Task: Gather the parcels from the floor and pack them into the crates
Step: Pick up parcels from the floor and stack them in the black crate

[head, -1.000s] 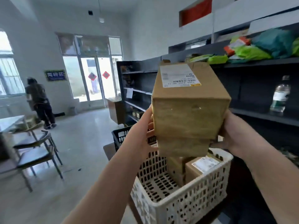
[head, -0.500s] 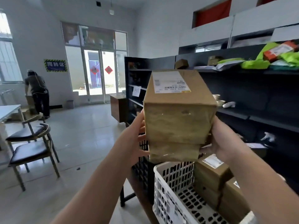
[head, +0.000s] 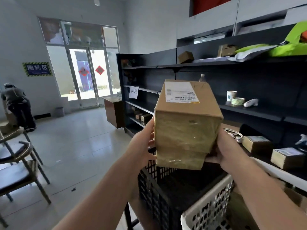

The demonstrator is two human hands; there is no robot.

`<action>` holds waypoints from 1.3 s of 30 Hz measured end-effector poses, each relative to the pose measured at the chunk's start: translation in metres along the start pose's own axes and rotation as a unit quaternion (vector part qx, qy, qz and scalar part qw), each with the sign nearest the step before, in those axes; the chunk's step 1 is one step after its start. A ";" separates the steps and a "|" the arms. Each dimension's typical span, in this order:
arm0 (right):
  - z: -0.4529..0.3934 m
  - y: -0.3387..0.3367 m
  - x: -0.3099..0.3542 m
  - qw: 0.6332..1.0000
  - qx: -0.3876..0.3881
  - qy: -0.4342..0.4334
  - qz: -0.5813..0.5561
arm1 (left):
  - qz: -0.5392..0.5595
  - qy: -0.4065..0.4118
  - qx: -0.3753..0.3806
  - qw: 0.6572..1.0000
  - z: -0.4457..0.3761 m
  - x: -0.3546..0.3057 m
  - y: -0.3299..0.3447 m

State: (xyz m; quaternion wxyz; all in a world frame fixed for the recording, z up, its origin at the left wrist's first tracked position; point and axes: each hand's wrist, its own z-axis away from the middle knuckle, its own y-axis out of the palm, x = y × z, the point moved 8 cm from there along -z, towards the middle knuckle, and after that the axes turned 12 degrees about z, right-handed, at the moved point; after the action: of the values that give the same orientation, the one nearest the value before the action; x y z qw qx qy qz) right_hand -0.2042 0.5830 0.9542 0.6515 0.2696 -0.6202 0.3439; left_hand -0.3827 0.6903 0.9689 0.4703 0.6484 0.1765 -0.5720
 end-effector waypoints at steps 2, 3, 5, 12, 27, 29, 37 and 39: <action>-0.018 0.006 -0.004 1.000 -0.020 0.004 0.002 | -0.006 -0.018 0.010 1.000 -0.028 -0.001 -0.005; -0.027 0.007 -0.007 0.999 -0.032 0.005 0.004 | -0.012 -0.028 0.018 0.999 -0.043 0.001 -0.006; -0.044 0.010 -0.011 0.998 -0.055 0.008 0.013 | -0.019 -0.046 0.031 0.998 -0.072 0.007 -0.009; -0.105 0.015 -0.036 0.984 -0.165 0.071 0.019 | -0.009 -0.138 0.132 0.982 -0.191 0.046 -0.014; -0.214 0.021 -0.197 0.876 -0.344 0.327 -0.083 | -0.192 -0.216 0.227 0.930 -0.367 0.155 -0.016; -0.232 0.041 -0.235 0.877 -0.298 0.367 -0.084 | -0.326 -0.130 0.263 0.899 -0.375 0.173 -0.018; -0.267 0.034 -0.272 0.886 -0.350 0.297 -0.067 | -0.453 -0.031 0.372 0.810 -0.377 0.218 -0.006; -0.262 0.022 -0.263 0.884 -0.368 0.289 0.010 | -0.489 0.040 0.371 0.789 -0.373 0.211 0.004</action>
State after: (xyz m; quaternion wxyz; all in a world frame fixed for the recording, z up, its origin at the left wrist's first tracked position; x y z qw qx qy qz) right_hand -0.0569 0.7708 0.6685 0.8506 -0.1076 -0.4891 0.1602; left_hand -0.1051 0.9254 0.7429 -0.1560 0.6227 0.2627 -0.7204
